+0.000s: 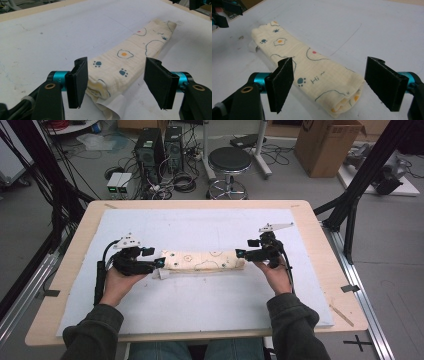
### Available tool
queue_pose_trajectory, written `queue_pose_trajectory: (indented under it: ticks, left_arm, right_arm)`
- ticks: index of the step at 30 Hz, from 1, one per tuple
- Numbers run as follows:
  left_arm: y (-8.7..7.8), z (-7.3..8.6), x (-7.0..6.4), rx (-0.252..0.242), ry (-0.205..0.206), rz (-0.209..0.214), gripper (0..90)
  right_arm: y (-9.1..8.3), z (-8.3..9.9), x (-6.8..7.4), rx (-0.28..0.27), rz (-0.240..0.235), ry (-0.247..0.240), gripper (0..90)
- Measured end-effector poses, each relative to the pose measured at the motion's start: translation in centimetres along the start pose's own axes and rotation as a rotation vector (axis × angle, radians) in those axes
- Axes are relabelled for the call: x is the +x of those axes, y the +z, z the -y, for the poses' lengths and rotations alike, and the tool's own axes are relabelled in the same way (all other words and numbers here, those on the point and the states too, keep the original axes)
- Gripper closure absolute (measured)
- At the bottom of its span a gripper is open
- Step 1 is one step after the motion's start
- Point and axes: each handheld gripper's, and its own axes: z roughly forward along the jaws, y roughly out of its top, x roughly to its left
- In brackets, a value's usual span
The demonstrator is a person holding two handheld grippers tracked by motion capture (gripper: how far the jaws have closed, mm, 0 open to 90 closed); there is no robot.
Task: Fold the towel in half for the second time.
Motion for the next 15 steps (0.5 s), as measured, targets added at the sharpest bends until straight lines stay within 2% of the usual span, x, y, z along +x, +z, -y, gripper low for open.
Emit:
queue_pose_trajectory:
  ticks: [6, 13, 15]
  left_arm:
    - [-0.31, -0.06, -0.24, -0.005, 0.009, -0.001, 34.6]
    - [-0.51, -0.01, -0.50, 0.002, 0.011, 0.003, 33.1]
    - [-0.61, -0.01, -0.51, 0.007, 0.021, 0.004, 32.7]
  right_arm:
    - [-0.60, -0.04, 0.57, -0.014, 0.000, -0.026, 19.9]
    - [-0.86, 0.24, 0.57, 0.002, -0.001, -0.013, 15.9]
    - [-0.98, 0.55, 0.53, -0.011, 0.004, -0.016, 15.8]
